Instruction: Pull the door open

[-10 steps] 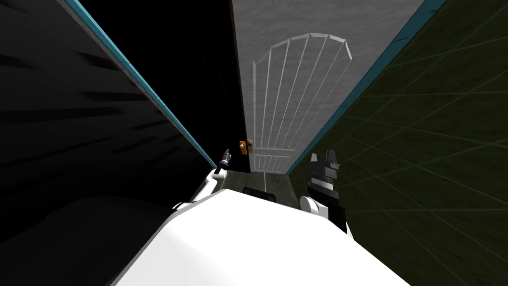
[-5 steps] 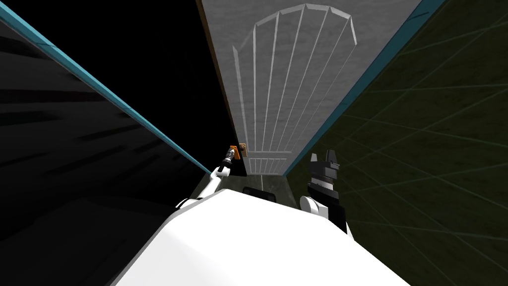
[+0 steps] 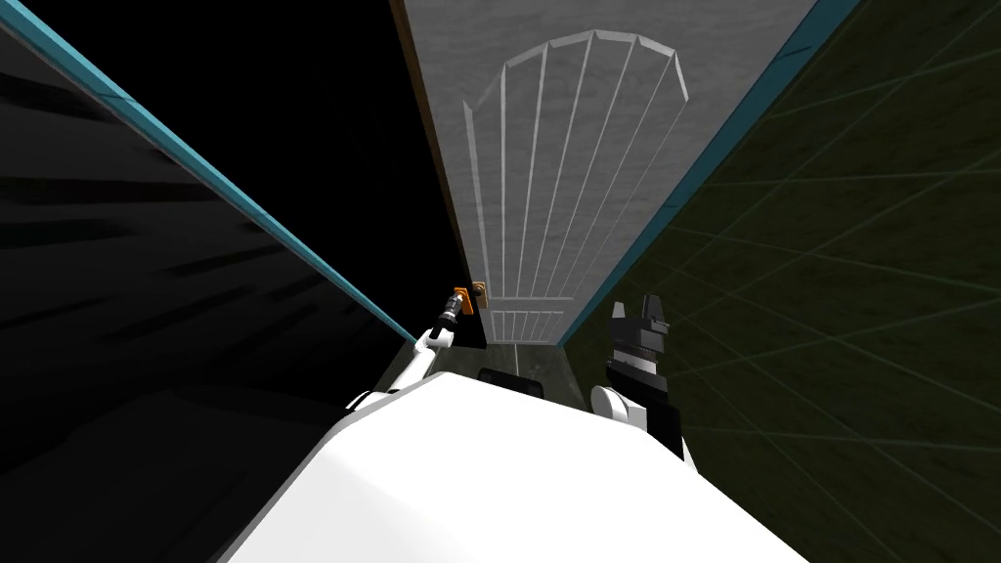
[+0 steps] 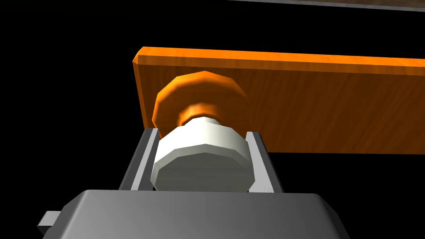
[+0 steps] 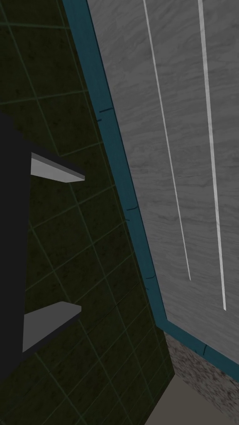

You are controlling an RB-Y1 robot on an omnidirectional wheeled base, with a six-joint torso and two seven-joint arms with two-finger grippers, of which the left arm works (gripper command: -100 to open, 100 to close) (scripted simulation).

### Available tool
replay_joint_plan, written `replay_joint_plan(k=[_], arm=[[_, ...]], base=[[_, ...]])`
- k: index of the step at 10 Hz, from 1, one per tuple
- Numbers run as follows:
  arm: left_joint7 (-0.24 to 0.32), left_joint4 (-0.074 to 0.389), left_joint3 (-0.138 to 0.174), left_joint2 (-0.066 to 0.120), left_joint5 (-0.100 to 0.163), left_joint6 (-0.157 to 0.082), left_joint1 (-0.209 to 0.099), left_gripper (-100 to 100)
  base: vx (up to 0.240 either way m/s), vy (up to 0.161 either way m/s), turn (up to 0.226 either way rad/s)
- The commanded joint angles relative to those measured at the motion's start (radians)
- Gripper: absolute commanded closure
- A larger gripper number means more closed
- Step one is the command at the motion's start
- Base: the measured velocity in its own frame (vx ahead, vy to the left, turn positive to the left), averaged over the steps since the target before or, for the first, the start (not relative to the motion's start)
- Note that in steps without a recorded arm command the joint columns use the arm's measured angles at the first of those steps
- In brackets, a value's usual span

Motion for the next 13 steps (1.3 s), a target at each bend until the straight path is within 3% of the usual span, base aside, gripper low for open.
replay_joint_plan(k=[1, 6, 7, 12, 13], arm=[[0.001, 0.0, 0.005, 0.003, 0.001, 0.0, 0.001, 100], [0.017, 0.009, 0.014, 0.038, 0.007, -0.001, 0.043, 100], [0.022, -0.005, -0.007, 0.033, 0.004, -0.007, 0.039, -100], [0.058, -0.074, -0.085, 0.044, -0.001, -0.007, 0.055, -100], [0.055, -0.069, -0.076, 0.046, 0.001, -0.007, 0.058, -100]], base=[[0.0, 0.0, 0.0], [-0.187, 0.063, 0.052], [-0.233, 0.061, -0.088], [-0.215, -0.008, -0.101], [-0.087, 0.016, -0.021]])
